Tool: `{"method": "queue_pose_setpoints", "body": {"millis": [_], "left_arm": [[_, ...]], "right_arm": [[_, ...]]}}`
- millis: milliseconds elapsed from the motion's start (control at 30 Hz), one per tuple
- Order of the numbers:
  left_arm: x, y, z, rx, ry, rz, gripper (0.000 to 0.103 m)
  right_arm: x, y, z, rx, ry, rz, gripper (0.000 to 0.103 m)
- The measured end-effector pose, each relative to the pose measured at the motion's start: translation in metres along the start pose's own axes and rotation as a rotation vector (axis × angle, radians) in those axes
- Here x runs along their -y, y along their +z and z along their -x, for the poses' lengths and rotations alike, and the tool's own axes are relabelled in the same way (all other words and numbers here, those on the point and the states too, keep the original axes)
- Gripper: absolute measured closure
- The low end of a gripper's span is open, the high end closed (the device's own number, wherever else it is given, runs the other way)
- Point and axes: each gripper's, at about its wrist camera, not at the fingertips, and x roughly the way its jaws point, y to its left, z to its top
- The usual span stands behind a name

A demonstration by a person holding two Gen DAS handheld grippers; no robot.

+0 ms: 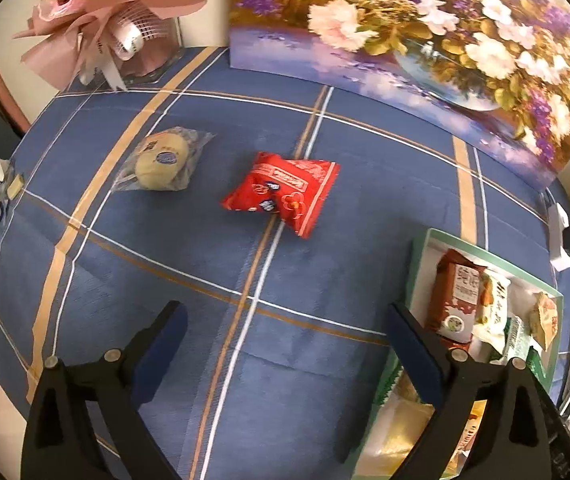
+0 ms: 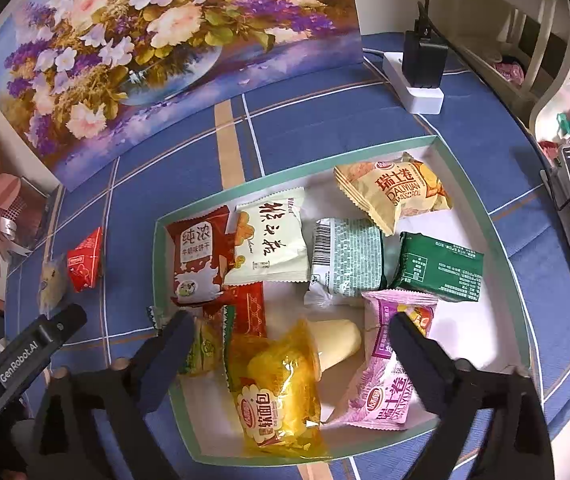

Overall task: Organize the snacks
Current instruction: 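Move both tools back over the red packet and wrapped bun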

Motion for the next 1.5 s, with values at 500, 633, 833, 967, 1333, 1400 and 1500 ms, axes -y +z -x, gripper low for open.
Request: {"method": "queue_pose_setpoints", "body": {"millis": [500,633,833,967,1333,1400,1500], "left_arm": [[-0.021,0.008,0.001,-0.012,0.007,0.029,0.004],[-0.04,0.015,0.004,0.001,0.035,0.053,0.004],[-0.082,0.023,0.006,0.017,0.097,0.116,0.004],[-0.11,0.027,0.006,0.02,0.12,0.168,0.004],[-0.158,0.031,0.005,0.02,0.121,0.256,0.004],[-0.163,0.031,0.005,0.017,0.117,0.264,0.004],[-0.169,0.032,0.004,0.013,0.109,0.271,0.004]], "right_arm": [[-0.007,-0.001,-0.003,-0.006,-0.022,0.016,0.0],[-0.02,-0.004,-0.002,-0.002,-0.029,0.044,0.0],[-0.056,-0.011,0.0,-0.002,0.03,0.111,0.0],[-0.08,-0.018,-0.004,-0.01,0.031,0.152,0.0],[-0.132,-0.038,-0.015,-0.04,0.063,0.246,0.0],[-0.138,-0.041,-0.017,-0.045,0.065,0.257,0.0],[-0.146,-0.044,-0.02,-0.052,0.067,0.264,0.0]]}}
